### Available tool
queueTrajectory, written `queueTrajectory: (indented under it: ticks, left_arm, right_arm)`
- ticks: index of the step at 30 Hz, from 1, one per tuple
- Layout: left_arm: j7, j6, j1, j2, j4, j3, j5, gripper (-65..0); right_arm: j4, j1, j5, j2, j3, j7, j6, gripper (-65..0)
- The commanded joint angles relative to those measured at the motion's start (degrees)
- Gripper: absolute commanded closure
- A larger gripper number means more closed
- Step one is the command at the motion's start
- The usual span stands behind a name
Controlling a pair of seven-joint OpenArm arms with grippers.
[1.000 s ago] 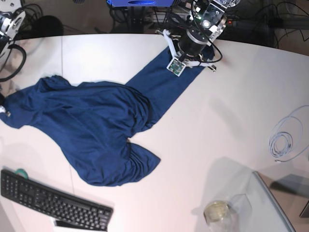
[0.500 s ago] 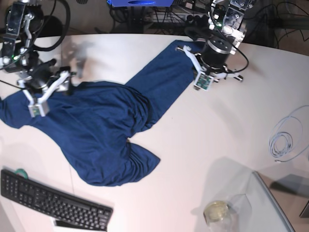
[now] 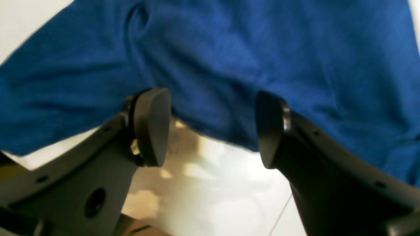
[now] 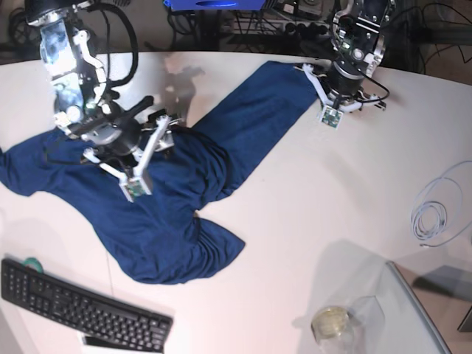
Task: Layout the t-shirt on the table in an organized manner, then fold the t-shirt properly
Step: 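Regrasp the shirt with the right gripper and stretch it between both grippers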
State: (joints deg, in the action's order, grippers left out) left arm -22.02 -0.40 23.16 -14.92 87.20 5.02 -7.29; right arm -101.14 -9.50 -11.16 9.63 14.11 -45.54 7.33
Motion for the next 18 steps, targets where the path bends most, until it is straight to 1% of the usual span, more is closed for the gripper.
queueTrajectory:
  ticks: [1, 4, 6, 8, 12, 18]
  left_arm:
    - [0.70, 0.62, 0.18, -0.25, 1.29, -1.54, -0.40, 0.0]
    - [0.70, 0.62, 0.62, -0.16, 3.40, -4.27, -0.32, 0.0]
    - [0.70, 0.62, 1.59, 0.72, 4.89, -5.76, -0.32, 0.0]
    - [0.70, 0.62, 2.29, 1.95, 7.09, -6.03, -0.32, 0.0]
    - [0.61, 0.62, 3.00, 3.88, 8.76, -4.01, -0.40, 0.0]
    - [0.61, 0.62, 2.12, 4.24, 4.89, 2.15, -0.75, 0.0]
  right_arm:
    - [-0.79, 1.28, 0.74, -0.35, 2.11, 0.66, -0.26, -38.3]
    - [0.18, 3.74, 3.38, -0.97, 6.42, 0.66, -0.26, -38.3]
    - [2.46, 5.15, 3.64, -2.81, 7.47, 0.48, -0.26, -38.3]
    - [5.98, 6.55, 3.64, -3.87, 7.74, 0.66, -0.26, -38.3]
    - [12.84, 8.93, 3.73, -5.01, 7.65, 0.75, -0.26, -38.1]
    - [14.51, 9.36, 3.73, -5.89, 7.83, 0.75, -0.26, -38.0]
